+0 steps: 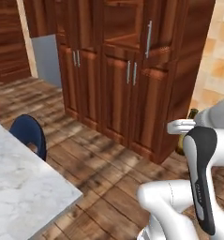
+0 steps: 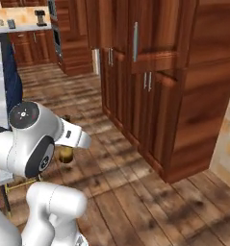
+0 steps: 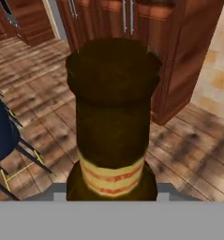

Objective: Sort all alcoholic drinks to one cabinet, and non-alcoholic drinks to the other.

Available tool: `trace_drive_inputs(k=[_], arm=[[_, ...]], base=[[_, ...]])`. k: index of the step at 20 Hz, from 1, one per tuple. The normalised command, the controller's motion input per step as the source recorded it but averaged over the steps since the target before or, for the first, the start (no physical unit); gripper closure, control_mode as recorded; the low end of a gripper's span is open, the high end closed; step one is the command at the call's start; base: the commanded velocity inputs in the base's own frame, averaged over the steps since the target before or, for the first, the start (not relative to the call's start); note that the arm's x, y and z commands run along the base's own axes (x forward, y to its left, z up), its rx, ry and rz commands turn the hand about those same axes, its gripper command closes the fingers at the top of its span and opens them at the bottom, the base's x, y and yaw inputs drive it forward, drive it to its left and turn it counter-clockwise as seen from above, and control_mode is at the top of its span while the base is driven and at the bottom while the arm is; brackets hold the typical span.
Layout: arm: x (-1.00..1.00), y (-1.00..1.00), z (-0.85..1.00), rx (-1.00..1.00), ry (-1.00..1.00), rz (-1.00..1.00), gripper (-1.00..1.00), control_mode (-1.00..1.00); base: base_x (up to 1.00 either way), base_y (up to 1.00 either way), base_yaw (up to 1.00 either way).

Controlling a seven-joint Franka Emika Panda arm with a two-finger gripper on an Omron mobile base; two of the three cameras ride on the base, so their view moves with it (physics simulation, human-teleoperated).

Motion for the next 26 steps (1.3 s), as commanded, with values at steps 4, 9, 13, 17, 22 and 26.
trace_drive_inputs(k=[4,9,13,17,22,26], arm=[[0.00,0.00,0.00,0.00,0.00,0.00,1.00,1.00],[0.00,0.00,0.00,0.00,0.00,0.00,1.00,1.00],[0.00,0.00,0.00,0.00,0.00,0.00,1.00,1.00],[0.00,0.00,0.00,0.00,0.00,0.00,1.00,1.00],[0.00,0.00,0.00,0.00,0.00,0.00,1.00,1.00],[0.00,0.00,0.00,0.00,0.00,0.00,1.00,1.00]], base=[[0.94,-0.35,0.59],[0.67,-0.37,0.52],[0.54,-0.04,0.51],[0.97,-0.15,0.43],[1.00,-0.37,0.37],[1.00,-0.49,0.36]])
